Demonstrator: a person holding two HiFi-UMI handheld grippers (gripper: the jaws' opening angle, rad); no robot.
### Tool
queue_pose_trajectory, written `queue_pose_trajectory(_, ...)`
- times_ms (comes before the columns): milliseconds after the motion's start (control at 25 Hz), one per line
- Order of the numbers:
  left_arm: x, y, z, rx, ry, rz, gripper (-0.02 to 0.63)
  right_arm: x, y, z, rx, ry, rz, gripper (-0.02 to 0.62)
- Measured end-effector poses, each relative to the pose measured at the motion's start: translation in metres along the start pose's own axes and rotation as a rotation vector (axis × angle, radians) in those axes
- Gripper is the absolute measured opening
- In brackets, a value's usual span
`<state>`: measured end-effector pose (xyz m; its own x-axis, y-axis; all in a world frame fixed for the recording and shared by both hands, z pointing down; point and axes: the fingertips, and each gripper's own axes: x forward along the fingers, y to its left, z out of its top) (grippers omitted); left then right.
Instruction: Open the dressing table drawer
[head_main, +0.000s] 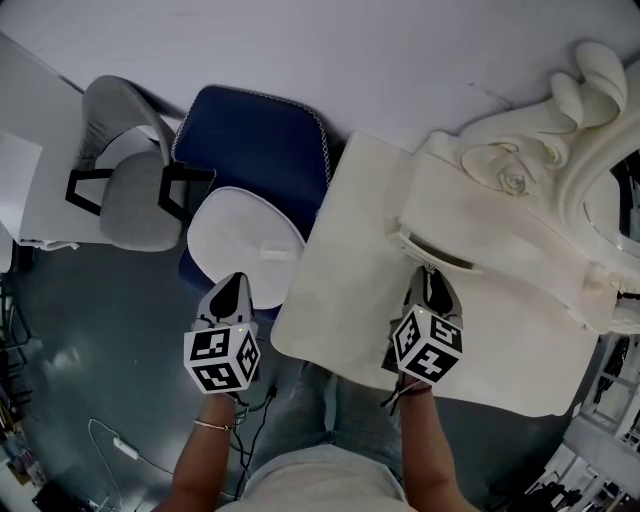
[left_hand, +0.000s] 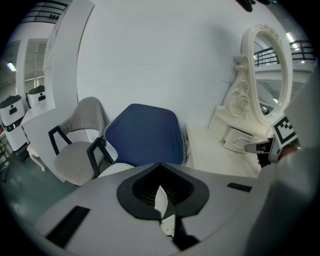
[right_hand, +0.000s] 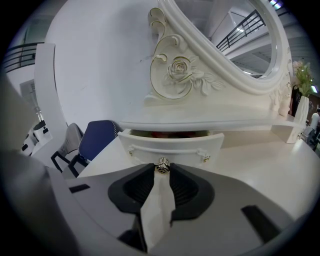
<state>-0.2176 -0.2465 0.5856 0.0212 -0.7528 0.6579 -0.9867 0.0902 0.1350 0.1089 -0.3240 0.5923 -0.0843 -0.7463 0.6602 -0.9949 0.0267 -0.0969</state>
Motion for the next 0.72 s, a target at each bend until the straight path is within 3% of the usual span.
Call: queue_pose_trajectory(720, -0.0098, 0.0022, -0.0049, -0.001, -0.006, 0.000, 0.020, -0.0105, 0.0036, -0.0094, -0.003, 0.000, 0.004, 0.104)
